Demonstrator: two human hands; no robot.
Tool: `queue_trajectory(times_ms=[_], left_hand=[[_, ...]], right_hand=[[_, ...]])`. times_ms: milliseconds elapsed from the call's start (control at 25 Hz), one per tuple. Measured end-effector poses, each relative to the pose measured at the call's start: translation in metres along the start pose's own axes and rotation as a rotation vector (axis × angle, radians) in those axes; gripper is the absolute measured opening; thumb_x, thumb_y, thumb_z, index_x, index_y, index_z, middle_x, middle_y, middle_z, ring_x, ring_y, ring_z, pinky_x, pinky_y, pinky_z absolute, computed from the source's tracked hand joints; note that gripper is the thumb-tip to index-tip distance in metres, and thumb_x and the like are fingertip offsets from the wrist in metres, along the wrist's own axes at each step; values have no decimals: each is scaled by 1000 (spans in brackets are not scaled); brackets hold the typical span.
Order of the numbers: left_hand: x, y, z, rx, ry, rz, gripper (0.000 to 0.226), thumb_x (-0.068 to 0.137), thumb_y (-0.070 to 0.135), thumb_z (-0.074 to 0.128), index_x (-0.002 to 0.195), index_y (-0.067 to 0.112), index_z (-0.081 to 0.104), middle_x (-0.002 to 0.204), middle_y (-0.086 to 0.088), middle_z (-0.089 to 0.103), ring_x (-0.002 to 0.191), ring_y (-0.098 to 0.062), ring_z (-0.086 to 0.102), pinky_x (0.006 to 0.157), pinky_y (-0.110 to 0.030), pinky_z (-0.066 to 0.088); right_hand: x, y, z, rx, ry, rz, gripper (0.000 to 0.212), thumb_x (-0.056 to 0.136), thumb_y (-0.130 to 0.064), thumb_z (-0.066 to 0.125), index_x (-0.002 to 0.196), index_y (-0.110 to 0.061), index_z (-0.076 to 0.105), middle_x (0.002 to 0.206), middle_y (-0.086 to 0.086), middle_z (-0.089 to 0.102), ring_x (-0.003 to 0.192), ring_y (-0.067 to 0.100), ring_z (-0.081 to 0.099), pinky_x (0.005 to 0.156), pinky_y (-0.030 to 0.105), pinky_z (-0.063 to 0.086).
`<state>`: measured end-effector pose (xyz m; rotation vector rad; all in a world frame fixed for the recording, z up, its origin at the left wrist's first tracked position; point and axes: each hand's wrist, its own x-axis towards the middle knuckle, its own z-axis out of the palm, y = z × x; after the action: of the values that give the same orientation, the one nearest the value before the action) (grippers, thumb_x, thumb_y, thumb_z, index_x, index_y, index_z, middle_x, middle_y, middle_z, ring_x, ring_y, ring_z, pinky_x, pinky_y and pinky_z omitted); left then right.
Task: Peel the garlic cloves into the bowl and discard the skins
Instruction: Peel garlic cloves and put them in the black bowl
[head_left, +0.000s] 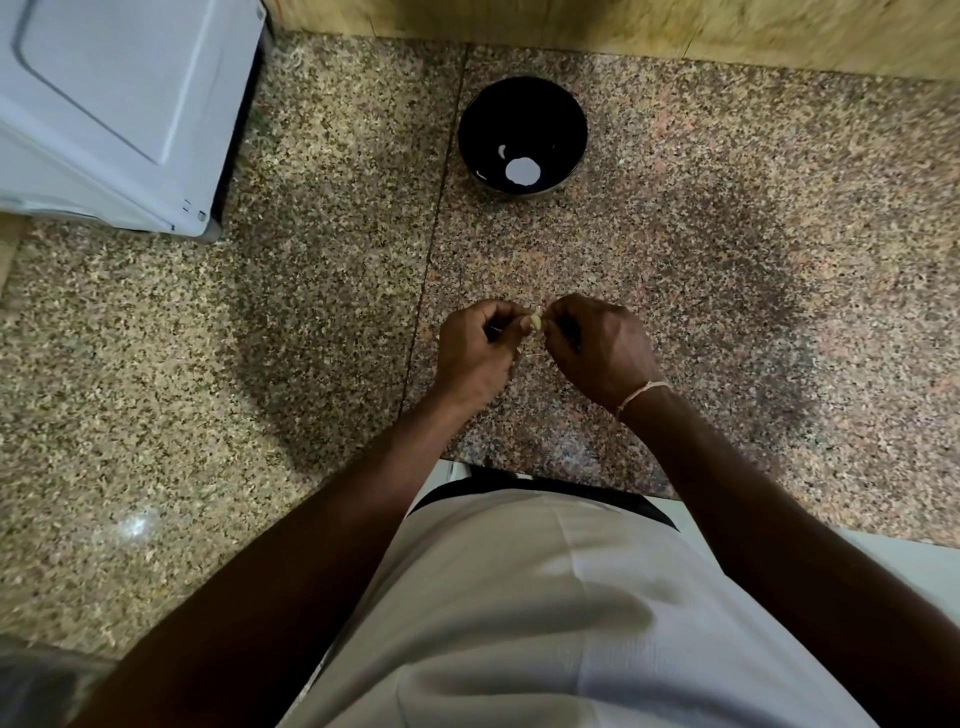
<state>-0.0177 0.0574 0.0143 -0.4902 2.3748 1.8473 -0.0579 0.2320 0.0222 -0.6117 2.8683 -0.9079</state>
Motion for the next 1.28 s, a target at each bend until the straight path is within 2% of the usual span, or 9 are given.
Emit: queue_trajectory(times_ms=[160, 320, 480, 720, 760, 840, 960, 1080, 1280], left_hand=[[1, -2, 0, -18, -14, -1, 4, 98, 17, 75, 100, 15, 77, 73, -4, 74, 55, -17, 62, 47, -49, 54], [2, -5, -2, -37, -53, 6, 6, 98, 17, 74, 103, 14, 76, 73, 6, 72, 55, -10, 64, 47, -33, 54], [3, -5, -4, -40, -77, 7, 4, 99, 15, 72, 102, 15, 76, 76, 9, 72, 57, -10, 64, 48, -28, 52], [4, -8, -5, -119, -76, -40, 6, 98, 14, 73, 103, 15, 76, 87, -2, 76, 59, -14, 66, 48, -29, 55], [3, -10, -5, -146, -73, -52, 6, 98, 14, 73, 103, 15, 76, 88, -3, 77, 60, -15, 66, 48, -30, 56], [3, -13, -5, -196, -51, -76, 6, 98, 14, 73, 102, 18, 77, 86, -7, 77, 60, -17, 66, 48, -32, 57], [3, -17, -7, -222, -16, -105, 8, 99, 17, 73, 101, 22, 78, 83, -7, 77, 62, -20, 67, 52, -35, 60], [2, -17, -7, -226, -5, -96, 12, 99, 19, 72, 99, 29, 78, 85, -7, 77, 63, -19, 68, 53, -35, 61], [1, -16, -1, -172, 9, -73, 8, 98, 16, 73, 105, 17, 77, 89, -5, 78, 63, -13, 68, 52, -29, 56]], right_hand=[[1, -1, 1, 11, -15, 1, 13, 101, -33, 55, 97, -21, 59, 79, -2, 62, 61, 16, 56, 54, 30, 47], [2, -4, 1, 34, -6, 8, 13, 101, -29, 57, 97, -17, 59, 81, 1, 63, 63, 19, 56, 55, 36, 51], [4, -7, 1, 97, 0, 46, 12, 102, -27, 58, 100, -15, 60, 84, 0, 62, 66, 20, 57, 56, 32, 45], [4, -9, 3, 185, -15, 124, 13, 103, -25, 56, 102, -15, 64, 79, -5, 62, 60, 8, 53, 53, 25, 35], [3, -9, 3, 214, -8, 146, 13, 104, -24, 56, 102, -14, 65, 77, -6, 63, 59, 6, 54, 52, 25, 36], [2, -10, 3, 281, 7, 197, 17, 104, -23, 55, 107, -13, 69, 82, -4, 70, 64, 11, 63, 54, 31, 48], [0, -11, 4, 373, 7, 293, 16, 102, -21, 59, 109, -15, 71, 89, -5, 77, 71, 12, 73, 66, 40, 61], [-3, -14, 7, 545, -29, 425, 8, 99, -21, 67, 93, -22, 73, 79, -4, 78, 68, 12, 75, 68, 44, 65], [-8, -21, 11, 762, -20, 546, 5, 95, -18, 74, 90, -19, 75, 82, 1, 79, 73, 22, 77, 70, 47, 66]])
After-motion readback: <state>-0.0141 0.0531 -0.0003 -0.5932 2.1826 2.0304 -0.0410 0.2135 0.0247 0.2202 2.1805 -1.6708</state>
